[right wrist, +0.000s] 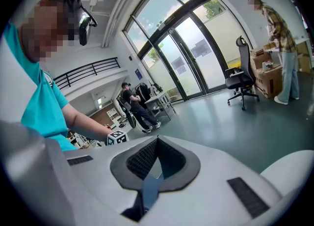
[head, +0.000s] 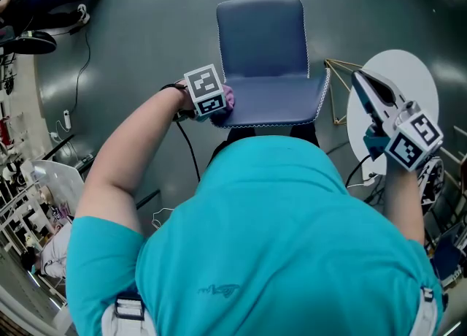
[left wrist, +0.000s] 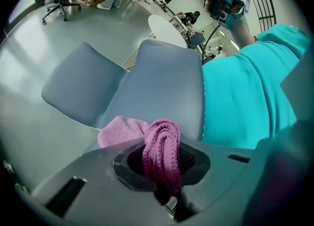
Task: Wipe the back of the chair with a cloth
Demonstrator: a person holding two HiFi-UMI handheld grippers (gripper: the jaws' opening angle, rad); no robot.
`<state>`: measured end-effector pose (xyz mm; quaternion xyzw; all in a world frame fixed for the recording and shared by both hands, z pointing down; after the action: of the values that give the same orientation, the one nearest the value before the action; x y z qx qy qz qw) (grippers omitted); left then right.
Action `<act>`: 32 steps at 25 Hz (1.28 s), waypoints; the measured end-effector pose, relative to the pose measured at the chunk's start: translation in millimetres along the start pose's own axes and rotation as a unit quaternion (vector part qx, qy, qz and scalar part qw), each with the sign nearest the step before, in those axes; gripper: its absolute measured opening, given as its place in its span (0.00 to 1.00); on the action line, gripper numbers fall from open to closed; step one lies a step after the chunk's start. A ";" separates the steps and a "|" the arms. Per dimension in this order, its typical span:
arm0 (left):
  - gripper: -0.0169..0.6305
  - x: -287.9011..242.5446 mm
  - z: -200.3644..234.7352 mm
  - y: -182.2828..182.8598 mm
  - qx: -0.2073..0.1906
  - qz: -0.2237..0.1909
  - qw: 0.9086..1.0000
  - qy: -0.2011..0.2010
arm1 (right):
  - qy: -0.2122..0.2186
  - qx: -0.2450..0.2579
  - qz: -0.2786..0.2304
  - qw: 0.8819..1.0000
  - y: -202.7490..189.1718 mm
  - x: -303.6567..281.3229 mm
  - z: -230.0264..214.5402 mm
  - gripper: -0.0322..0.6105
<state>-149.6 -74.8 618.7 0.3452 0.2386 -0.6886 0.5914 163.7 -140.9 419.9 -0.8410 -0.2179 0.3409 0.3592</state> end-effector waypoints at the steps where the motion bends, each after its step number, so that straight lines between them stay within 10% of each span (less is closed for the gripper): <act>1: 0.12 0.1 -4.7 1.7 -0.001 -0.003 1.000 0.001 | 0.000 0.000 -0.001 1.000 -0.5 2.1 0.4 0.04; 32: 0.12 15.7 -85.5 109.5 -0.073 -0.070 0.994 -0.044 | -0.021 -0.013 -0.017 1.000 -1.6 38.9 -8.1 0.04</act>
<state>-26.9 -42.4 560.1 0.2528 0.2857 -0.7235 0.5753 195.6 -119.8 409.1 -0.8342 -0.2441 0.3496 0.3497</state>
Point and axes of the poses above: the fingertips, and each gripper's own axes: x backward along the fingers, z to its left, y out of its top, the point moved 2 cm from there along x, backward along the fingers, and after that the axes turned 3 degrees about z, right-handed, at the moved point
